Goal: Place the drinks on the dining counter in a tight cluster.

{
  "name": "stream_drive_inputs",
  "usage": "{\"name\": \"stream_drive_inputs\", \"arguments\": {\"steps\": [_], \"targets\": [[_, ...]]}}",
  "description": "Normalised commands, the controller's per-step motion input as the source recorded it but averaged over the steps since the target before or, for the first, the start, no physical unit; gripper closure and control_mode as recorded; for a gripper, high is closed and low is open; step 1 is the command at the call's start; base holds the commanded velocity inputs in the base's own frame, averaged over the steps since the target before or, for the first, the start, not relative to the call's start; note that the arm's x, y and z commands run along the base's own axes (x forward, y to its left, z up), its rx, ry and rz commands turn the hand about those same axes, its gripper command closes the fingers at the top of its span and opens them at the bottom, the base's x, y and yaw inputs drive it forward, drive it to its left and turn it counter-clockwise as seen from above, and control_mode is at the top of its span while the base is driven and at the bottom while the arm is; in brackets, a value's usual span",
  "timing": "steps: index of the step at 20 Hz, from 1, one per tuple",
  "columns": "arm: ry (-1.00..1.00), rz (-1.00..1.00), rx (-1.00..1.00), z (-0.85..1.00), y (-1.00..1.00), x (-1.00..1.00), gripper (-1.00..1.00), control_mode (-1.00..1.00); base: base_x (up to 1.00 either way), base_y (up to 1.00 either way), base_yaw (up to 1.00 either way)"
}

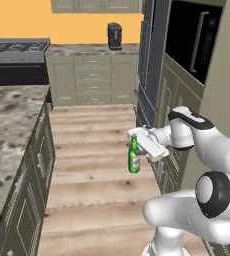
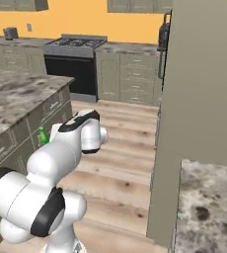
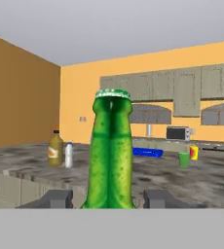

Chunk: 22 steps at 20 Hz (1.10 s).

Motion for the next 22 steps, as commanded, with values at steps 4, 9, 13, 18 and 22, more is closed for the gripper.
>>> {"name": "stream_drive_inputs", "arguments": {"steps": [4,9,13,18,22], "targets": [[0.0,0.0,0.0,0.0,0.0,0.0,1.0,1.0,0.36,0.01,0.61],[0.0,0.0,0.0,0.0,0.0,0.0,1.0,1.0,0.38,0.01,0.6],[0.0,0.0,0.0,0.0,0.0,0.0,1.0,1.0,0.34,0.0,0.65],[0.0,0.0,0.0,0.0,0.0,0.0,1.0,1.0,0.23,0.0,0.78],[0.0,0.0,0.0,0.0,0.0,0.0,1.0,1.0,0.34,0.02,0.66]]}}
